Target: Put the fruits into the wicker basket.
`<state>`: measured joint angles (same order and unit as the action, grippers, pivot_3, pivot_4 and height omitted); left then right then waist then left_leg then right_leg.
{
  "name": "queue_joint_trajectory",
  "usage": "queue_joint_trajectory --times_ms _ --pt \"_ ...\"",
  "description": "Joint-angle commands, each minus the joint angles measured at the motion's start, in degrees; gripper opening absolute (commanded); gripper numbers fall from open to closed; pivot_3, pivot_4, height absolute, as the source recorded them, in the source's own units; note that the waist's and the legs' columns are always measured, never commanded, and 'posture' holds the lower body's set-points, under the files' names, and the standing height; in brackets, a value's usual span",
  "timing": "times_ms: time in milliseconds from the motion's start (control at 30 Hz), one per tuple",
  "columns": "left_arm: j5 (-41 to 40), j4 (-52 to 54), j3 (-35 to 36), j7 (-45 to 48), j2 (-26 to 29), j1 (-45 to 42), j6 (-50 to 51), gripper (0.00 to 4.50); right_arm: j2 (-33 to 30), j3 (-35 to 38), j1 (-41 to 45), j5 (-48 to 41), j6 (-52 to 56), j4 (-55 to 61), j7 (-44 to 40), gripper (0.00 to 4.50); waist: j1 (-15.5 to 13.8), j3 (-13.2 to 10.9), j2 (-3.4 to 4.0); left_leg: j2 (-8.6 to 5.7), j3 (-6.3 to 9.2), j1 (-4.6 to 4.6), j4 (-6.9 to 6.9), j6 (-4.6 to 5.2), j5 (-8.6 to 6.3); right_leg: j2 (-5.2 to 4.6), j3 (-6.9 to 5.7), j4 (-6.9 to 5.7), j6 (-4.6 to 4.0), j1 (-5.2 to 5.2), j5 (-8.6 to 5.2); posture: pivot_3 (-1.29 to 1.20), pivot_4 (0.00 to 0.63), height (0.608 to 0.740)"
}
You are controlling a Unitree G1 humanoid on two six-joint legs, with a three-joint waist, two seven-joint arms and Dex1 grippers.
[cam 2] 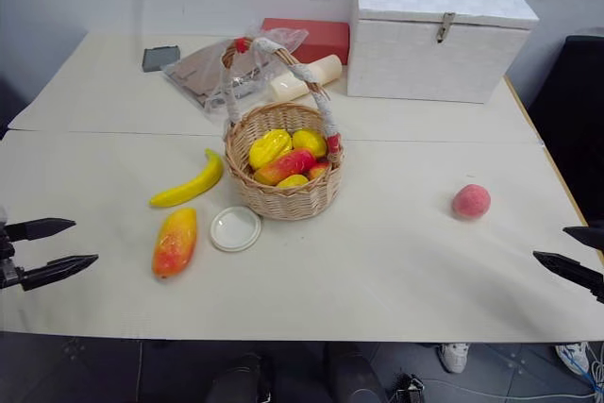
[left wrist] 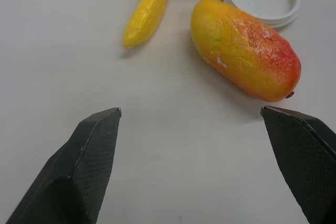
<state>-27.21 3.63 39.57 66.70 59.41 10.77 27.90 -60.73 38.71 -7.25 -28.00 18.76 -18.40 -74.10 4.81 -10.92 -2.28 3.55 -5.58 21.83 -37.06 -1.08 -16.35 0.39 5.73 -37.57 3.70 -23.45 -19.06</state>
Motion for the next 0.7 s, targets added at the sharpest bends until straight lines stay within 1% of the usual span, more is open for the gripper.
queue_joint_trajectory --times_ms 33,100,167,300,400,433,533,600,700 --pt "-1.81 2.30 -1.50 -0.12 0.53 -2.67 0.44 4.48 -1.21 1.71 0.51 -1.04 0.26 1.36 -0.50 4.50 -0.01 0.00 0.00 0.00 0.00 0.00 -0.01 0.00 0.00 0.00 0.00 -0.02 0.00 0.00 0.00 0.00 0.150 0.740" --pt "-3.60 4.66 -2.89 1.06 1.36 -4.13 1.96 4.48 -1.34 2.69 0.31 -3.43 3.30 5.16 -1.24 4.50 -0.02 0.00 0.00 0.00 -0.01 -0.01 -0.01 0.00 0.00 0.00 0.01 -0.05 0.01 0.00 0.01 0.00 0.150 0.740" --pt "-4.46 7.61 -5.16 2.75 2.40 -5.43 2.14 4.48 -1.23 3.61 -0.62 -6.74 7.08 11.44 -2.33 4.50 -0.02 -0.01 0.01 0.00 -0.01 -0.01 -0.02 0.00 0.00 0.01 0.01 -0.08 0.03 -0.01 0.02 0.00 0.150 0.740" --pt "-2.54 13.73 -15.30 3.34 4.58 -11.70 -0.01 4.48 -0.89 4.39 -1.81 -15.01 14.46 29.48 -2.50 4.50 -0.06 -0.01 0.09 0.01 0.01 -0.05 -0.04 -0.02 0.02 0.05 0.03 -0.21 0.06 0.01 0.03 0.00 0.150 0.740" --pt "0.64 17.08 -23.91 2.55 5.12 -15.89 -0.76 4.48 -0.88 4.74 -0.12 -22.49 18.95 40.64 -0.29 4.50 -0.01 -0.01 0.11 0.01 0.00 -0.25 -0.01 -0.04 0.02 0.09 0.06 -0.23 0.08 0.19 0.03 0.00 0.150 0.740" --pt "2.69 17.21 -26.90 1.57 4.72 -17.53 -1.68 4.48 -1.11 4.72 0.96 -25.29 20.47 43.58 0.84 4.50 0.01 -0.02 0.11 0.01 -0.03 -0.30 0.00 -0.04 0.02 0.10 0.09 -0.22 0.08 0.21 0.03 0.00 0.150 0.740" --pt "6.16 18.01 -35.98 -3.65 0.23 -23.88 1.23 4.48 -1.47 4.32 4.75 -33.05 23.53 49.97 4.87 4.50 -0.19 -0.04 0.13 0.00 -0.01 -0.30 -0.03 -0.04 0.02 0.10 0.09 -0.21 0.11 0.24 0.03 0.00 0.150 0.740" --pt "10.70 18.22 -41.16 -4.71 -0.56 -25.43 0.06 4.48 -1.45 4.00 6.35 -35.93 24.97 52.20 7.45 4.50 -0.27 -0.03 0.08 -0.03 -0.01 -0.29 -0.09 -0.02 0.03 0.10 0.13 -0.21 0.21 0.27 0.09 0.00 0.150 0.740" --pt "15.75 17.31 -46.29 -7.17 -2.03 -27.76 -0.07 4.48 -1.13 3.74 7.39 -39.27 26.35 54.53 10.94 4.50 -0.32 -0.02 -0.02 -0.02 0.02 -0.25 -0.04 -0.02 0.01 0.11 0.12 -0.07 0.21 0.29 0.09 0.00 0.150 0.740"
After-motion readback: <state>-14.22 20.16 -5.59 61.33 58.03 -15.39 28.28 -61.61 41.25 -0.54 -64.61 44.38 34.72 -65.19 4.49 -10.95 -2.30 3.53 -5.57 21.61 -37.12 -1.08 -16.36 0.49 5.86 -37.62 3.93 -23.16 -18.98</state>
